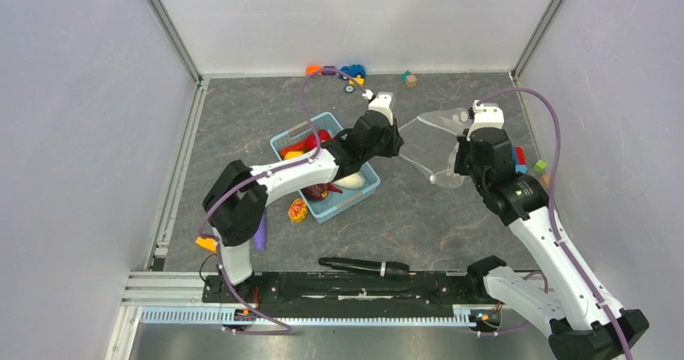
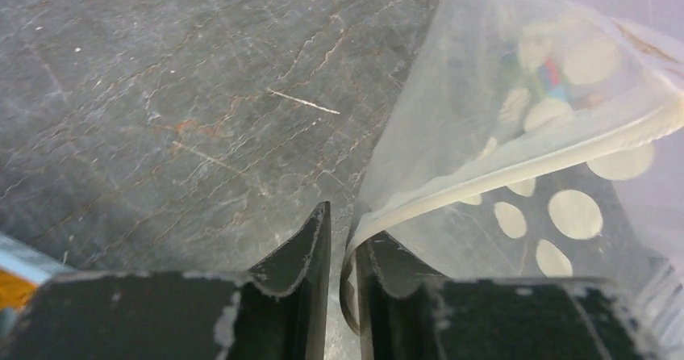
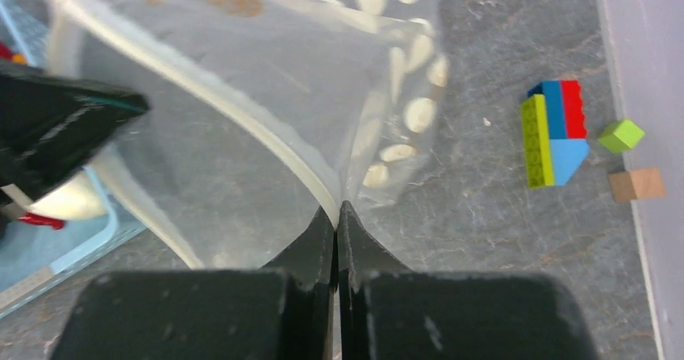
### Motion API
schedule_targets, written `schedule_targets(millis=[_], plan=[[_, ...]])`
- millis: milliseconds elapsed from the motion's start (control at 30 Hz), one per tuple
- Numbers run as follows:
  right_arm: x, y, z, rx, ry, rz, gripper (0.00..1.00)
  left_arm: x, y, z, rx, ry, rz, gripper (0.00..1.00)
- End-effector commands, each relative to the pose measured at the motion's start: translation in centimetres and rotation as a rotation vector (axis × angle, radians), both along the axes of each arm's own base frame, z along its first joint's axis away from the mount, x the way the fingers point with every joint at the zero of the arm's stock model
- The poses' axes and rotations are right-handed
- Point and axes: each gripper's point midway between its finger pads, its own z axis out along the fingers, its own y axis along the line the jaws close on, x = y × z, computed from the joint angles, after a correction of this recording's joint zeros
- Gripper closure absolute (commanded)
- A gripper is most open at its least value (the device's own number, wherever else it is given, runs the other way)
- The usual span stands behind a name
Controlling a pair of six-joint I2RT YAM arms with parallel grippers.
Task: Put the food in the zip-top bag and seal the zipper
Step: Open the zipper of the food storage bag.
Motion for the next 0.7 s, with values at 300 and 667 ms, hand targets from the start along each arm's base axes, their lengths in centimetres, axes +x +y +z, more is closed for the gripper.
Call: schedule_targets(millis=[300,667], plan=[[3.3,4.1,1.1,0.184,-0.124,0.094,1.0,-4.0,0.1,4.8,-0.051,-0.089,-0.237,0.0],[4.6,4.5,-2.4,0.181,-0.044,0.055,1.0,-6.0,10.3,5.2,0.053,-0.128,0.024,0.0]])
